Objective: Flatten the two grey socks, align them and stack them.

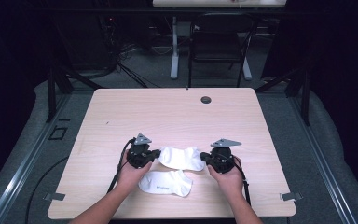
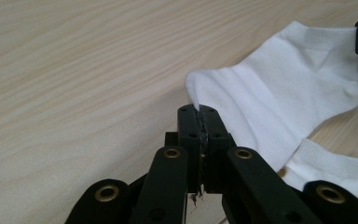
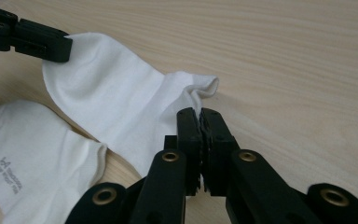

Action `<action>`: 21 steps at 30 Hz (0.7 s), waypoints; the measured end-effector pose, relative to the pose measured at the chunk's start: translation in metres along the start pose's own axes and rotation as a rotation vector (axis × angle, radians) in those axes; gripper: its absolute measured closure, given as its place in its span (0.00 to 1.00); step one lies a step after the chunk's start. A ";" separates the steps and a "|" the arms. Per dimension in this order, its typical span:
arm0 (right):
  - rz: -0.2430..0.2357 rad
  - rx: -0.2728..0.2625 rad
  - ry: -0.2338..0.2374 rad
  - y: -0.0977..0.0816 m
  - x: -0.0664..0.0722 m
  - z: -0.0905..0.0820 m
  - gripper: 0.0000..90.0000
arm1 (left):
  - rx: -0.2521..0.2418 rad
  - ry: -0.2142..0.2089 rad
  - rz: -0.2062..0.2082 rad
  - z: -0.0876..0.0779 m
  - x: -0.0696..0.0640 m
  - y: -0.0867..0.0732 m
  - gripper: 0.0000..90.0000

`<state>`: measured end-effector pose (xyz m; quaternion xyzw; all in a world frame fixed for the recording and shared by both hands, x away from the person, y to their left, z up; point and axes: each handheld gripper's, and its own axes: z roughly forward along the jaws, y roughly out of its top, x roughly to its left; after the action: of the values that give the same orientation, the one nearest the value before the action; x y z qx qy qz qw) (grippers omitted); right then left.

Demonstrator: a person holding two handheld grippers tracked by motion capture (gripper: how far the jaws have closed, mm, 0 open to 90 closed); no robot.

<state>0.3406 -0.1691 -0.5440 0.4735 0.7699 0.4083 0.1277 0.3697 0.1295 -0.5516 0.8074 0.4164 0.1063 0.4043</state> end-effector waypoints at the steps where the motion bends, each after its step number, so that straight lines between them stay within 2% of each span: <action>1: 0.000 0.000 0.000 0.000 0.000 0.000 0.97 | -0.001 -0.002 0.010 -0.003 0.000 0.001 0.99; 6: -0.006 -0.016 0.009 0.006 0.006 -0.006 0.97 | -0.028 -0.011 0.006 -0.016 0.000 0.002 0.99; 9: -0.009 -0.026 0.027 0.007 0.009 -0.008 0.97 | -0.026 -0.013 0.018 -0.022 -0.001 0.002 0.99; 13: -0.026 -0.026 0.042 0.008 0.017 -0.011 0.97 | -0.055 -0.029 0.015 -0.034 -0.001 0.001 0.99; 18: -0.040 -0.050 0.055 0.005 0.028 -0.016 0.97 | -0.068 -0.037 0.010 -0.046 -0.001 -0.006 0.99; 21: -0.049 -0.051 0.071 0.001 0.032 -0.021 0.97 | -0.071 -0.043 0.012 -0.056 -0.003 -0.016 0.99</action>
<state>0.3121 -0.1526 -0.5237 0.4361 0.7747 0.4412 0.1224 0.3303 0.1641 -0.5262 0.7971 0.3986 0.1060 0.4411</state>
